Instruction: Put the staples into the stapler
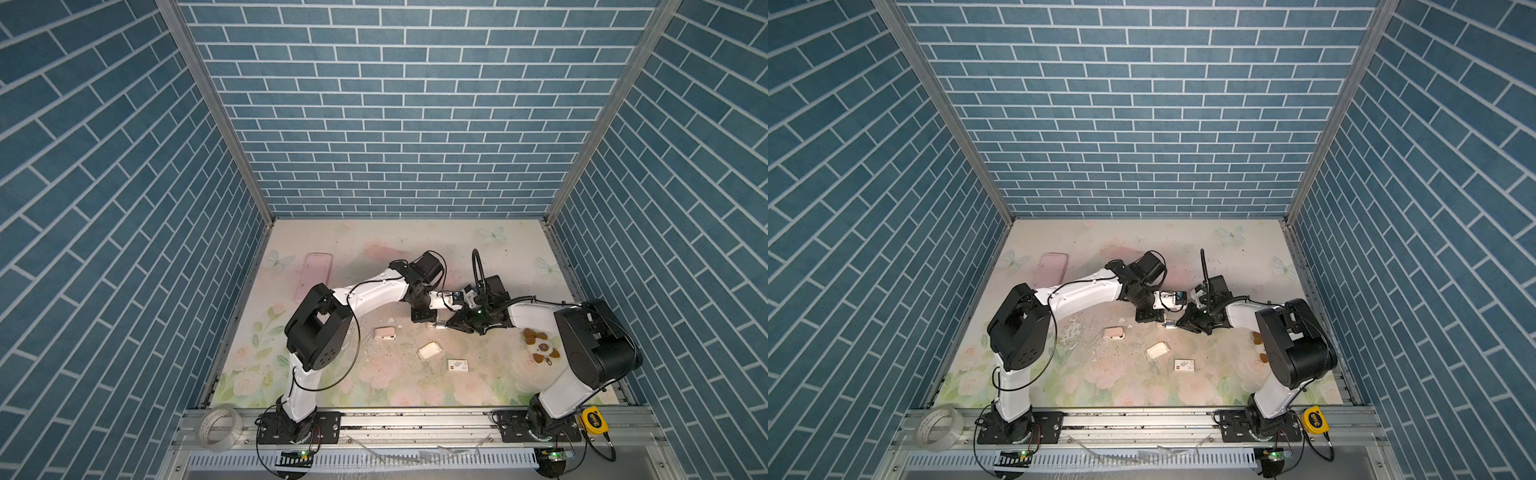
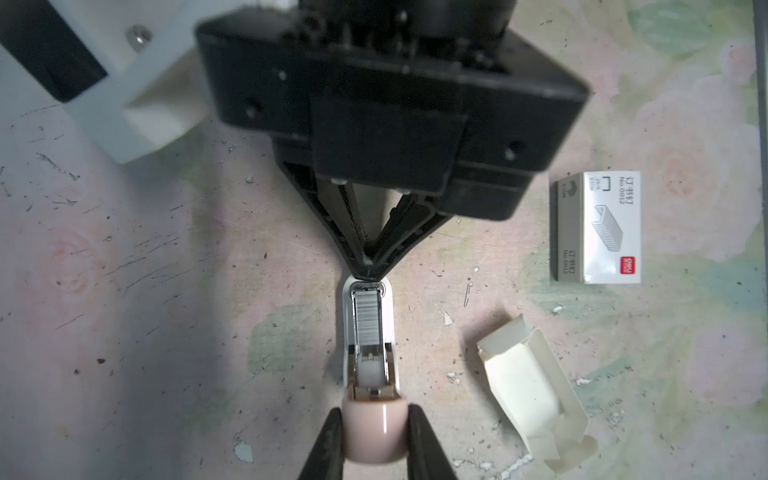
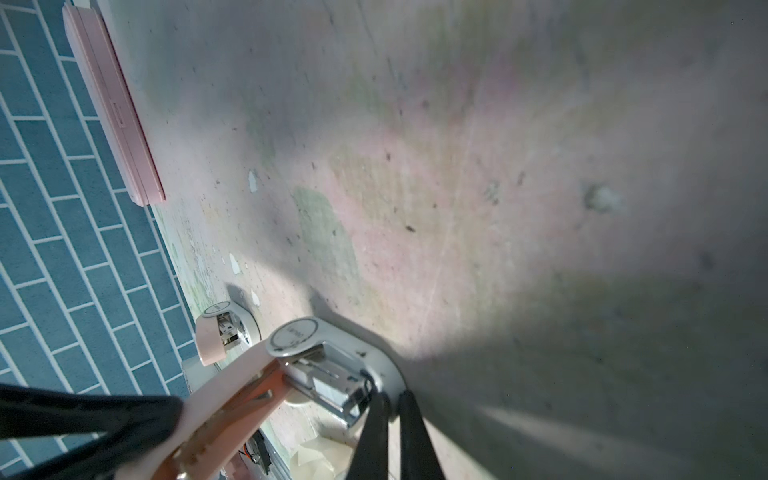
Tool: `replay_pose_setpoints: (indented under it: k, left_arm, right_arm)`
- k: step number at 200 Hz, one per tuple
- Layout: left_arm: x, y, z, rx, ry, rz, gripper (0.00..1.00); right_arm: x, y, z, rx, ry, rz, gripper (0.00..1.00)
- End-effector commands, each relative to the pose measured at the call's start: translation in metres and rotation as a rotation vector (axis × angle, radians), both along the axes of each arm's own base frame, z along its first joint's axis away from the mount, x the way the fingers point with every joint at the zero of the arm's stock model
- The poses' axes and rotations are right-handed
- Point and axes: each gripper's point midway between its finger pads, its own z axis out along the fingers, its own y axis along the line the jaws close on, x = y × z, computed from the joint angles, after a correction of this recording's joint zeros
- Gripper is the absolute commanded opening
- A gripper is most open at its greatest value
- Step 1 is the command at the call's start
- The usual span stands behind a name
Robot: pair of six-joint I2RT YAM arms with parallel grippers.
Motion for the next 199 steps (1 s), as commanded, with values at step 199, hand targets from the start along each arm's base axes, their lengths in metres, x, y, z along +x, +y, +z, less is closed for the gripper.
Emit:
replay_pose_setpoints:
  k: [199]
  left_arm:
    - [-0.019,-0.004,-0.032,0.099,0.058,-0.037,0.11]
  right_arm:
    - [-0.003,-0.035,0.012,-0.073,-0.065,-0.094,0.06]
